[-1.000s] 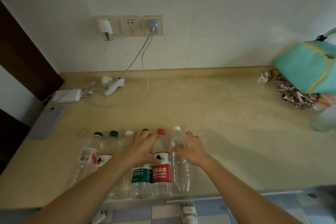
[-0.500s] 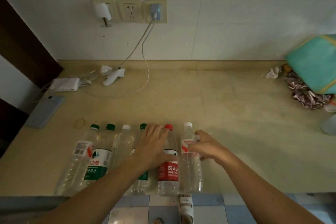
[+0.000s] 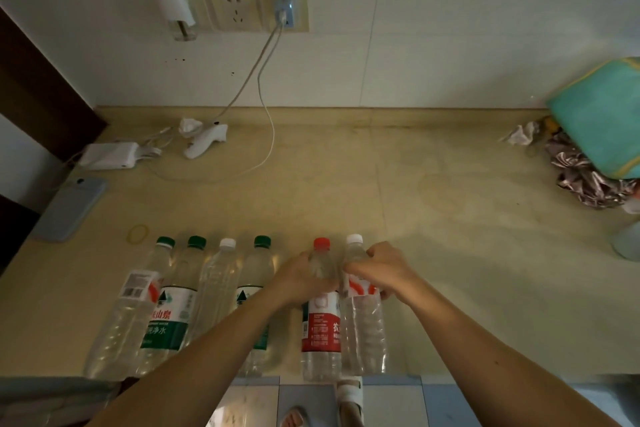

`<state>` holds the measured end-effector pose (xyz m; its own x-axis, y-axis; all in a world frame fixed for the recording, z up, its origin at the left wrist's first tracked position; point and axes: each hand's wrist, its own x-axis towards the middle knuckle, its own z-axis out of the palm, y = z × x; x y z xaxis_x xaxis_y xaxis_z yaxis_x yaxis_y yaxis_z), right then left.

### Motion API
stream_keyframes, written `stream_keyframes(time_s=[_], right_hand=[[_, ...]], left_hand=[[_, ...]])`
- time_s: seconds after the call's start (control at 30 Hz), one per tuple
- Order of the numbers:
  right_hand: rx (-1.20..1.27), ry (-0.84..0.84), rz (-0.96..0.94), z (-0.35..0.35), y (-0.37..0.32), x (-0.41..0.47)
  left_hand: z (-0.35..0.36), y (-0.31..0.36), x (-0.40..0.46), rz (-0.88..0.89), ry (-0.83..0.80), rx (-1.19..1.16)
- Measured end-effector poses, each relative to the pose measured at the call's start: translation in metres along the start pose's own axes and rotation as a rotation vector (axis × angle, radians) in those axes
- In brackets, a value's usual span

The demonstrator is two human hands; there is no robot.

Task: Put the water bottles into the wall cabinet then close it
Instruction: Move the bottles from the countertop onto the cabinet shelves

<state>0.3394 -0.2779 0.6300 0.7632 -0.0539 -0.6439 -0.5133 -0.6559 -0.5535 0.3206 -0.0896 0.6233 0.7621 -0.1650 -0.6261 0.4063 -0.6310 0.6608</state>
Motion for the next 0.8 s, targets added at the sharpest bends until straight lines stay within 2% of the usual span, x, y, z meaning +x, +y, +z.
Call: stream_keyframes(time_s=[0.2,0.37,0.6,0.8], right_hand=[[0.188,-0.003,-0.057,-0.016,0.017,-0.003],[0.3,0.158,-0.235,-0.034,0.004,-0.019],[0.091,0.391,-0.587,-0.042,-0.008,-0.038],[0.034,0.427,-0.623,-0.044,-0.012,-0.032]], left_hand=[[-0.011,-0.001,-0.012,0.055,0.061,-0.135],[-0.029,0.015,-0.014,0.239,0.169,-0.106],[-0.039,0.029,-0.012,0.471,0.374,-0.146],[-0.027,0.022,-0.012,0.525,0.427,-0.176]])
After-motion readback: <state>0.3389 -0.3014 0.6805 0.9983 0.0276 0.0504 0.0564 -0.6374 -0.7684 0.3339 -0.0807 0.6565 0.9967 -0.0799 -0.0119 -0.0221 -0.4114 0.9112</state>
